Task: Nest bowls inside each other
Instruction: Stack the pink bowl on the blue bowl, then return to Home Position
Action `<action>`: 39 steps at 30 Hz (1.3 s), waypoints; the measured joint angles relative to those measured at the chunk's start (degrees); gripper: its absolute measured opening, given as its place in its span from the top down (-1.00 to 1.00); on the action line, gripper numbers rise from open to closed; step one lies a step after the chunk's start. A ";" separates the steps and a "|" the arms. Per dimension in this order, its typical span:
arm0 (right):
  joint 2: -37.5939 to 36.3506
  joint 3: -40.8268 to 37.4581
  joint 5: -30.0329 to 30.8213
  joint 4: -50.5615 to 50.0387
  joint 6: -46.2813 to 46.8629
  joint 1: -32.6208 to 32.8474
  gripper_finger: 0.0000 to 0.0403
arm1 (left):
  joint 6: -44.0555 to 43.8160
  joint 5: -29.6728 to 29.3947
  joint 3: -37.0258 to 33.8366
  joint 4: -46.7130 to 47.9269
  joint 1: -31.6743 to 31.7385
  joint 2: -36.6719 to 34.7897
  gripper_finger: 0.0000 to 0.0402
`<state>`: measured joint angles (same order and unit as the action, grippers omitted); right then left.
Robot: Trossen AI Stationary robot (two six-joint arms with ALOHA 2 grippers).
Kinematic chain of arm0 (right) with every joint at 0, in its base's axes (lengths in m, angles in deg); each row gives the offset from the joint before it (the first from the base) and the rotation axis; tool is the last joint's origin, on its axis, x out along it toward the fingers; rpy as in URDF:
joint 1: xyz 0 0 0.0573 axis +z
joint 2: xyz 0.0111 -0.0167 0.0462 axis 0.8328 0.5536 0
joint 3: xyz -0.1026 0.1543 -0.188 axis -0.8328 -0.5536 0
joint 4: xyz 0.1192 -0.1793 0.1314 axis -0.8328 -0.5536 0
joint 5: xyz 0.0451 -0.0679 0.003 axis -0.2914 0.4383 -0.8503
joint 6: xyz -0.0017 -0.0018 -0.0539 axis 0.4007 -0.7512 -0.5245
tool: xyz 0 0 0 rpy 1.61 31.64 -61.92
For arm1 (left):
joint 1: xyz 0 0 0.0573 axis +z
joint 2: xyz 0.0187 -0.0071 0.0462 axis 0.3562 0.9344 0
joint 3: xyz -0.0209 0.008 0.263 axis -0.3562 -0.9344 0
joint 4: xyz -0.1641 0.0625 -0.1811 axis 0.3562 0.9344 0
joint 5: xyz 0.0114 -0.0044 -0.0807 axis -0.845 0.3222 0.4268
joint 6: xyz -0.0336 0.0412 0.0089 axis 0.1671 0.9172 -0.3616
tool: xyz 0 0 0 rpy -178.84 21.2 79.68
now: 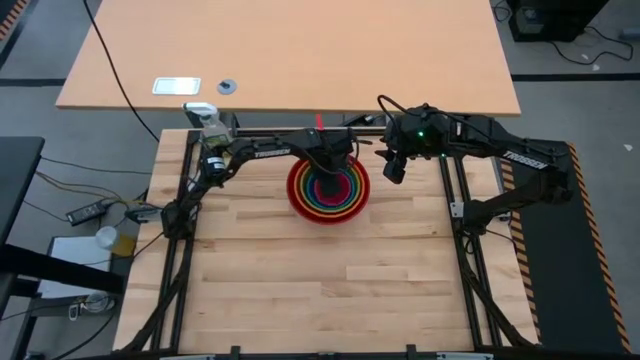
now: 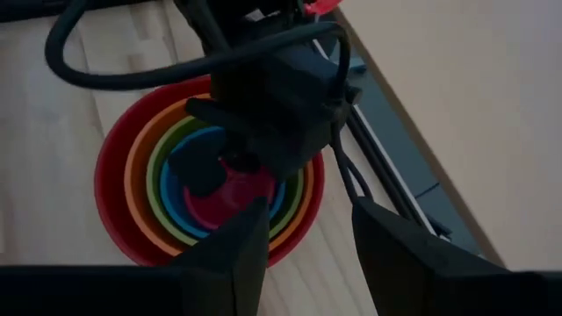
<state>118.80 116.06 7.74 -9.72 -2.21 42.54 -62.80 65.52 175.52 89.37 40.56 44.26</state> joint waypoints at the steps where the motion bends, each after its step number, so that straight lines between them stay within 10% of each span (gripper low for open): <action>1: 0.00 0.00 0.00 -0.02 0.15 0.01 0.15 | 0.00 -0.93 0.00 -0.07 -0.03 -0.13 0.60; 15: -2.91 -4.28 -0.59 0.75 0.95 -0.84 0.20 | 2.75 -1.86 0.46 -2.45 -0.86 -6.41 0.04; 39: -32.38 -54.11 -19.67 51.01 15.39 -13.91 0.38 | -11.49 -5.33 -56.87 -48.07 -5.86 -58.48 0.15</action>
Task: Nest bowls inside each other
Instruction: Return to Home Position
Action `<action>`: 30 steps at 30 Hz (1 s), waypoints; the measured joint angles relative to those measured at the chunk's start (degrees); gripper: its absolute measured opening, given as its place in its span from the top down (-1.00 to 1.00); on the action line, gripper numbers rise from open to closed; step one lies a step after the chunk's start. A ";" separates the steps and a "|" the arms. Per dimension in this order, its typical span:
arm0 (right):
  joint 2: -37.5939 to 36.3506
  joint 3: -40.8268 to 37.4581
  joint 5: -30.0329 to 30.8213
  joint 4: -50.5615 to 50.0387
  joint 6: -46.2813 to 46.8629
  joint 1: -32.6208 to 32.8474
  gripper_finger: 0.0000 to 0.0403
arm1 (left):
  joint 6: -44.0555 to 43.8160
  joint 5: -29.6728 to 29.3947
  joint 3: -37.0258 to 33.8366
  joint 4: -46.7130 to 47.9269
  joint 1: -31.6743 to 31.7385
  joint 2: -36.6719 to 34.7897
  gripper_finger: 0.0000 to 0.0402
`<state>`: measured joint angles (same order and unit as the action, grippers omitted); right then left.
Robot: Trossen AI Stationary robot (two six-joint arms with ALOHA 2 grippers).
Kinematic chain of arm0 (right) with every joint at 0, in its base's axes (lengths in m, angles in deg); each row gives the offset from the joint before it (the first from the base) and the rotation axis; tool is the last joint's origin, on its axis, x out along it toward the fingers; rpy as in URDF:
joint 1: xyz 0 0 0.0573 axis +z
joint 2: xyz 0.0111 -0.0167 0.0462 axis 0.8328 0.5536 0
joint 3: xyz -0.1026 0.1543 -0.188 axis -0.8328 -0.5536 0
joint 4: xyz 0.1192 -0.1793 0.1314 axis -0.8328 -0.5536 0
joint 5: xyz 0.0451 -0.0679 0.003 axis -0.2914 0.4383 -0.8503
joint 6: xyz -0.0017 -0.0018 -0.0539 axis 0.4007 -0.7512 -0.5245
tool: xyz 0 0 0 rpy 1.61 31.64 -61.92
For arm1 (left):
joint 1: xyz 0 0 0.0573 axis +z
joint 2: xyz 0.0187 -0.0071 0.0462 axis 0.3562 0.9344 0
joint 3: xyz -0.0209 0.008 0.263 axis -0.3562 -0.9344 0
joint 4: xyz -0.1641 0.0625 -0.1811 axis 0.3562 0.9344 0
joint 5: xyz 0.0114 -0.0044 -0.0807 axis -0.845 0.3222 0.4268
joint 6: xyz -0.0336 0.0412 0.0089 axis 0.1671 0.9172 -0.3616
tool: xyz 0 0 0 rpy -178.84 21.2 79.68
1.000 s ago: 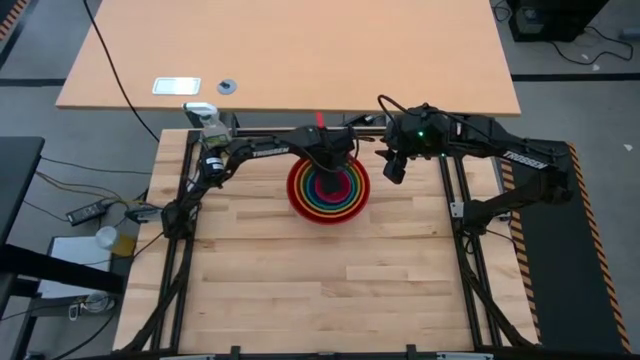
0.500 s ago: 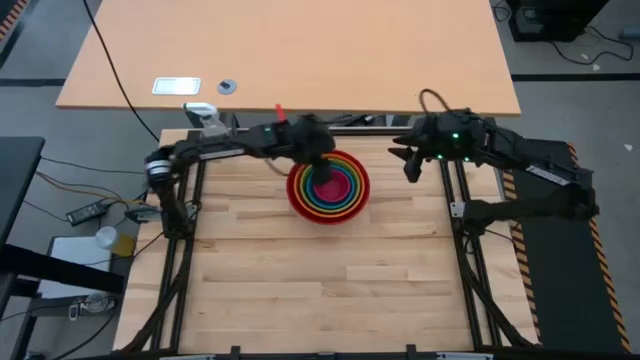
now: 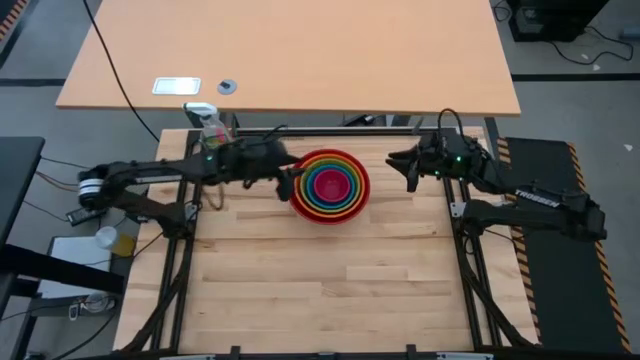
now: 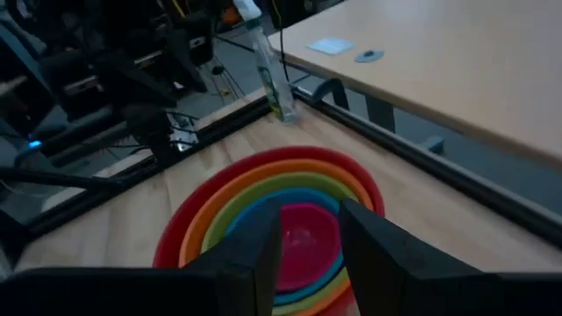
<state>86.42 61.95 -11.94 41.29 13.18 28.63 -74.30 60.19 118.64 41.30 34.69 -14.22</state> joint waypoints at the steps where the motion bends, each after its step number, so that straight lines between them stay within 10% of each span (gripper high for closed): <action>1: -1.03 -1.05 -0.12 0.02 0.67 -0.18 0.39 | -1.27 -0.02 -2.50 -1.07 0.02 -2.23 0.15; 30: -36.97 -20.59 9.89 0.30 21.26 0.84 0.40 | -18.12 -7.73 -34.15 -14.45 -2.58 -38.40 0.15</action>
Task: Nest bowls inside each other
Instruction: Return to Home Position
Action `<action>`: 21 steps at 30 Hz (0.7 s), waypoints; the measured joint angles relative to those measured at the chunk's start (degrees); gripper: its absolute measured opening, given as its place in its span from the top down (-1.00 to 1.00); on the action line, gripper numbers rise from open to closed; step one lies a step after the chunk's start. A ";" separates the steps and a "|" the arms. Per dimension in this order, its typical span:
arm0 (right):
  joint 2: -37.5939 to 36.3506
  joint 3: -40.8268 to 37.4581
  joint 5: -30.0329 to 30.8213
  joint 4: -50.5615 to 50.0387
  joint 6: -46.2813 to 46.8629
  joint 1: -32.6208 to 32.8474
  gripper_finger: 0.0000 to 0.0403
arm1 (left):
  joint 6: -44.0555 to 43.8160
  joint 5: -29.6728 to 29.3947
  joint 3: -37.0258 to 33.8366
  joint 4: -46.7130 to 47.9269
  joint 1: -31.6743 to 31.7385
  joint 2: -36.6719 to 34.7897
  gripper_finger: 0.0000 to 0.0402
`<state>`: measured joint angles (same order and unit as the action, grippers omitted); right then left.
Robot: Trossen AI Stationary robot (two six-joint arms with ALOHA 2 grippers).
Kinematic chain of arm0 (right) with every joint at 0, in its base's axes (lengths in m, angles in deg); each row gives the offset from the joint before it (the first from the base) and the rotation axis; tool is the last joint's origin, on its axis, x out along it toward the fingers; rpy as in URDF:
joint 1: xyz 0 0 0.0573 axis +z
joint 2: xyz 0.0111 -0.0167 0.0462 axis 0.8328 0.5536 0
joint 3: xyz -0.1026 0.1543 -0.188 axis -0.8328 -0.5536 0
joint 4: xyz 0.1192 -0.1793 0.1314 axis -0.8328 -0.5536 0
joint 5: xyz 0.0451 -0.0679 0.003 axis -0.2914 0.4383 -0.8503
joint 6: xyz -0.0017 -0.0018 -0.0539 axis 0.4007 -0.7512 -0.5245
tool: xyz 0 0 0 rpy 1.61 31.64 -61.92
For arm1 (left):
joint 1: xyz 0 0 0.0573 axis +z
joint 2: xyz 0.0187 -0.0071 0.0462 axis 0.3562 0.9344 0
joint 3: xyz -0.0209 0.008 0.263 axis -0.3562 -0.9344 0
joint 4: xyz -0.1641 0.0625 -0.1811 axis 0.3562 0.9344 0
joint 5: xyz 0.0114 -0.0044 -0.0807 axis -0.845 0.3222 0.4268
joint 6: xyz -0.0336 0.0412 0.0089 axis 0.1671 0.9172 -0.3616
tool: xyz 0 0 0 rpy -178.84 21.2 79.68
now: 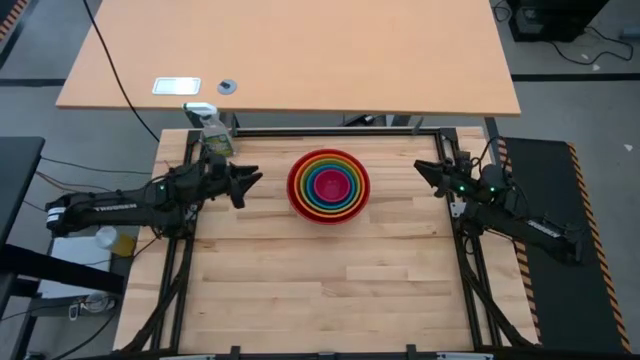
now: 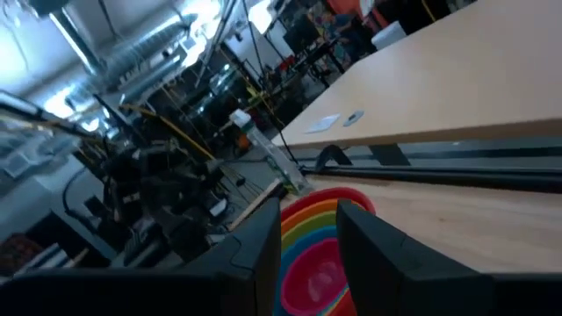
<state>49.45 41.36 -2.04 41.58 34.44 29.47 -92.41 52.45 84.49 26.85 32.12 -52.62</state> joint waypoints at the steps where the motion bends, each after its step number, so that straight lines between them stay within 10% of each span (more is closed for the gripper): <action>1: -0.76 -0.44 0.44 0.05 0.39 0.00 0.40 | -0.59 -0.02 -0.73 0.29 0.02 -1.22 0.15; 21: -3.87 -9.85 -0.94 7.50 9.49 0.60 0.40 | -13.09 -0.40 -17.43 -3.45 0.02 -17.30 0.15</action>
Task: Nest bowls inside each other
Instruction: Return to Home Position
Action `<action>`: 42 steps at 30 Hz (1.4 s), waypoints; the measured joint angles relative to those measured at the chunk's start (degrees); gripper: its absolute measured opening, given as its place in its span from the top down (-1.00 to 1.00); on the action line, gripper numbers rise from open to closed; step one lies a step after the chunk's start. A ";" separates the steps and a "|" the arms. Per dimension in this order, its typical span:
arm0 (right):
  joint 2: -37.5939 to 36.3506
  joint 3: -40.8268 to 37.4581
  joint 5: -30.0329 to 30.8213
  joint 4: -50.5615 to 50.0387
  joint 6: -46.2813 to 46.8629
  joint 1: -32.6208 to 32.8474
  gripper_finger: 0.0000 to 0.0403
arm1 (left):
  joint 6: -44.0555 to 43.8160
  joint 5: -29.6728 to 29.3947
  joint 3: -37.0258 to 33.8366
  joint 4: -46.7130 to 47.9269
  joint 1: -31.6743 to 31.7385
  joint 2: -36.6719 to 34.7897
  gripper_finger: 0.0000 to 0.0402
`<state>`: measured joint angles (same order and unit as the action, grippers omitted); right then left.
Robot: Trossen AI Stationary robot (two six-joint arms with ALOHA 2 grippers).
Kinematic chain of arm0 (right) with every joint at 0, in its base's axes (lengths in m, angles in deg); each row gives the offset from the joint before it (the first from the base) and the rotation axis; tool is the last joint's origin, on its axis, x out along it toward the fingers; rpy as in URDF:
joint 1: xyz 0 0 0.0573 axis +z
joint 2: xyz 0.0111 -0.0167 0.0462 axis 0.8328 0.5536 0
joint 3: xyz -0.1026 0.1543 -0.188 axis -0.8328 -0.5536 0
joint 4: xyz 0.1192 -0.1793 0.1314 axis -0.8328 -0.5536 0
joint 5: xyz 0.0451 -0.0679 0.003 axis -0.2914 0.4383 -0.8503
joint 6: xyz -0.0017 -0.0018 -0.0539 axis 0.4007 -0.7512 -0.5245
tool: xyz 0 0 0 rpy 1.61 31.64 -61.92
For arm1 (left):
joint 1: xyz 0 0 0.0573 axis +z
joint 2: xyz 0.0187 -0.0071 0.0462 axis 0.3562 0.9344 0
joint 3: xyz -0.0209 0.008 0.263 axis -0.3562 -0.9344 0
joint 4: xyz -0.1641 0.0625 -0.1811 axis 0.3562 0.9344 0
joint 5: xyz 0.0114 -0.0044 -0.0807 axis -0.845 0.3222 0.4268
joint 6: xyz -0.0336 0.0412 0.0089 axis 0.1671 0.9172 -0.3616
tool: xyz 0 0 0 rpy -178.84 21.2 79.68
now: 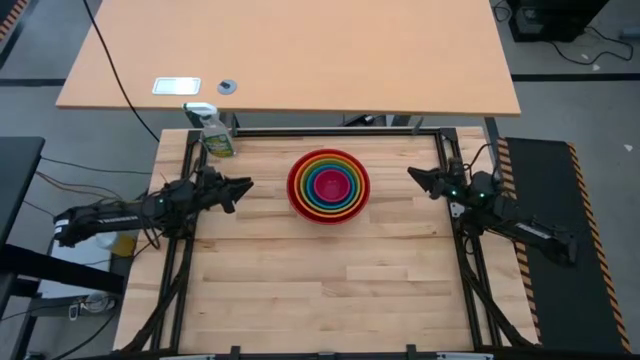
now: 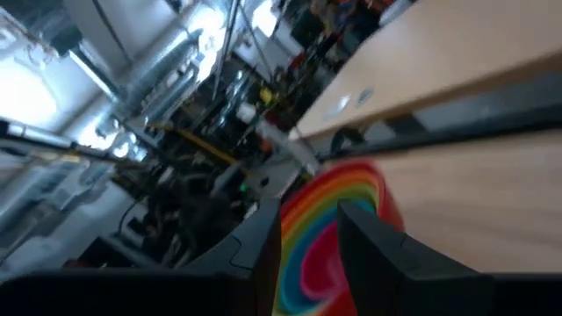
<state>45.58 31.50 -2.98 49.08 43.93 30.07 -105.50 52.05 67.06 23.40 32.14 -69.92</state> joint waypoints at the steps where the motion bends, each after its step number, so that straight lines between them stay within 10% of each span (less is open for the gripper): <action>1: 0.01 -0.63 -0.93 -0.16 0.20 0.07 0.40 | -1.15 -0.81 -0.76 -0.39 0.00 -0.26 0.15; 20: 0.04 -3.34 -18.32 3.72 1.21 0.10 0.42 | -7.75 -14.50 -3.85 2.72 -4.77 -0.75 0.43; 33: 2.15 -3.29 -11.39 2.92 -1.45 0.10 0.42 | 0.76 -18.17 -3.87 5.14 -6.58 1.00 0.88; 42: 2.46 -3.29 -10.33 2.55 -40.26 0.10 0.42 | 23.85 -17.87 -3.87 5.12 -6.58 0.92 0.91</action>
<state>48.05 28.21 -13.31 51.62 3.67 30.17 -81.65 34.18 63.19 28.52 25.56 -69.00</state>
